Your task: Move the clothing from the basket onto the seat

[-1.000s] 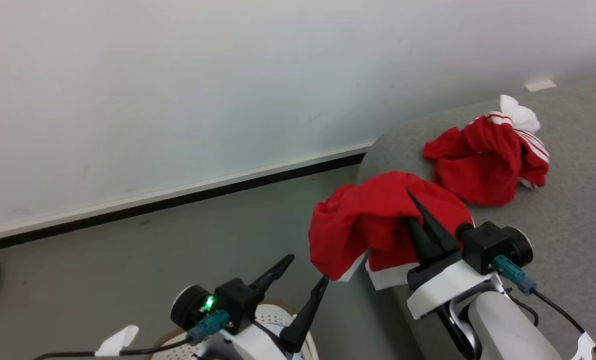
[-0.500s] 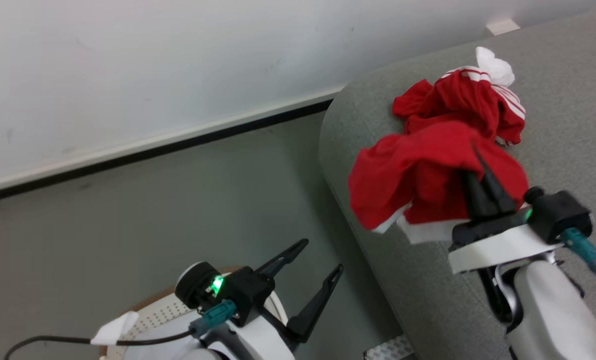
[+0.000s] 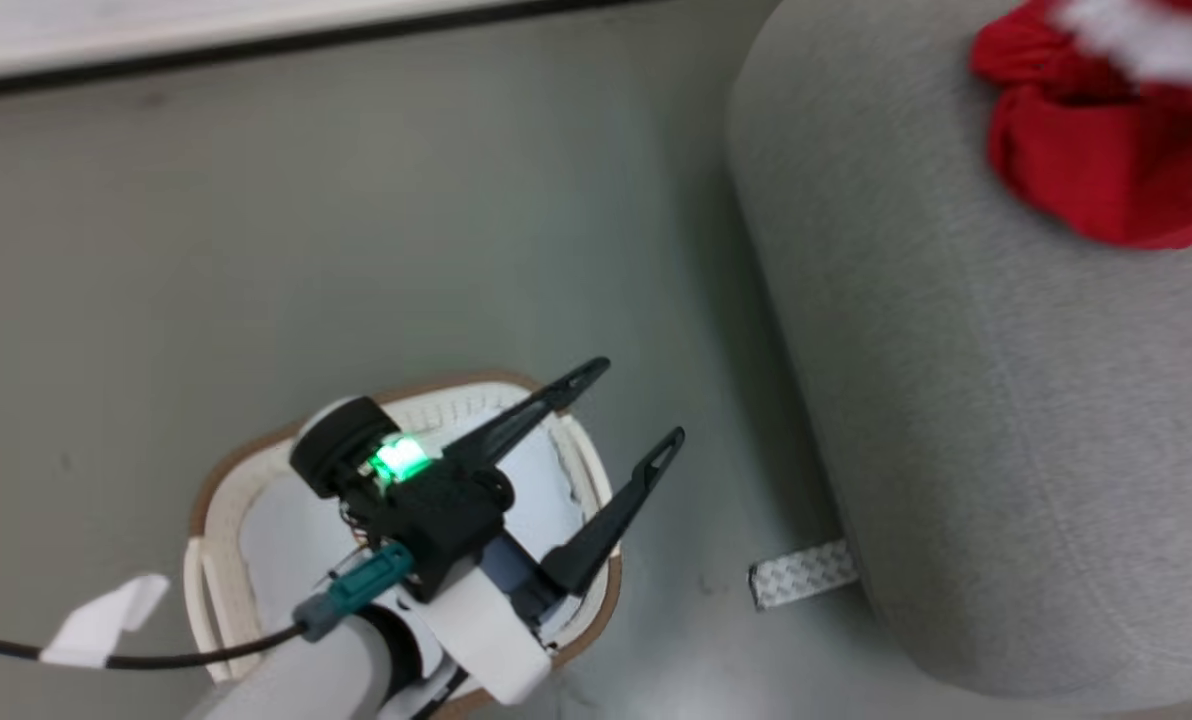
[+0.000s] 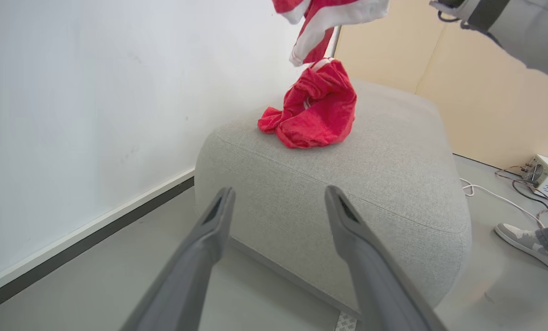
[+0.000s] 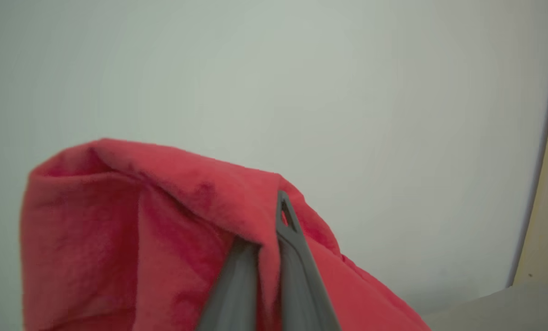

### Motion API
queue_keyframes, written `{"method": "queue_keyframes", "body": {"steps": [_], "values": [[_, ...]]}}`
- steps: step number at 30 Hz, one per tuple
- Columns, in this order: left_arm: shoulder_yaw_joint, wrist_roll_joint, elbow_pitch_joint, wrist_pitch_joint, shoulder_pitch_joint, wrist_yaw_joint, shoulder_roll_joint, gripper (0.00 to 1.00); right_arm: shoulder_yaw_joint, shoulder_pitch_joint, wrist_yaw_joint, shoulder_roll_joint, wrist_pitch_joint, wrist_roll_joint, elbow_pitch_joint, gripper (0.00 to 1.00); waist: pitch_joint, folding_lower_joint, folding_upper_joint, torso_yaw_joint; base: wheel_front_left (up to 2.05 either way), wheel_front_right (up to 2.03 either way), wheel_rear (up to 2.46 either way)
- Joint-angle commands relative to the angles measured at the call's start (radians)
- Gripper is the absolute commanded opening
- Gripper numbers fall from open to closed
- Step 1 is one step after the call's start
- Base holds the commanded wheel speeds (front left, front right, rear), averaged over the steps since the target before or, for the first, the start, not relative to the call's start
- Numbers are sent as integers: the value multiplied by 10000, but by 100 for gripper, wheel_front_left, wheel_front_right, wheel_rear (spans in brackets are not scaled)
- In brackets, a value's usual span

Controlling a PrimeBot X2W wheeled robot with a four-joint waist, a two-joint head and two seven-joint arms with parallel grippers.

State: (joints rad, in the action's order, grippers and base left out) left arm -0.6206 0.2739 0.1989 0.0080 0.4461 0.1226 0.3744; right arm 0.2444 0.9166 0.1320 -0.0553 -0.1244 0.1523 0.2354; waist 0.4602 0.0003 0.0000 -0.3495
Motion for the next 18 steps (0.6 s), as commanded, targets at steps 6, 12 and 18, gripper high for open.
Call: {"method": "queue_keyframes", "body": {"steps": [6, 12, 18], "values": [[184, 281, 411, -134, 284, 35, 547, 100, 2729, 1661, -24, -760, 900, -1438, -49, 0, 1748, -3, 0, 812, 0, 0, 0], [421, 422, 531, -231, 169, 3, 881, 100, 4890, 1234, -26, -825, 905, -2521, 412, 0, 2174, -3, 0, 1030, 0, 0, 0], [518, 516, 486, -289, -103, -74, 1127, 100, 6793, 185, -24, -235, 239, -3357, 1424, 6, 2178, -3, 0, 1043, 0, 0, 0]]}}
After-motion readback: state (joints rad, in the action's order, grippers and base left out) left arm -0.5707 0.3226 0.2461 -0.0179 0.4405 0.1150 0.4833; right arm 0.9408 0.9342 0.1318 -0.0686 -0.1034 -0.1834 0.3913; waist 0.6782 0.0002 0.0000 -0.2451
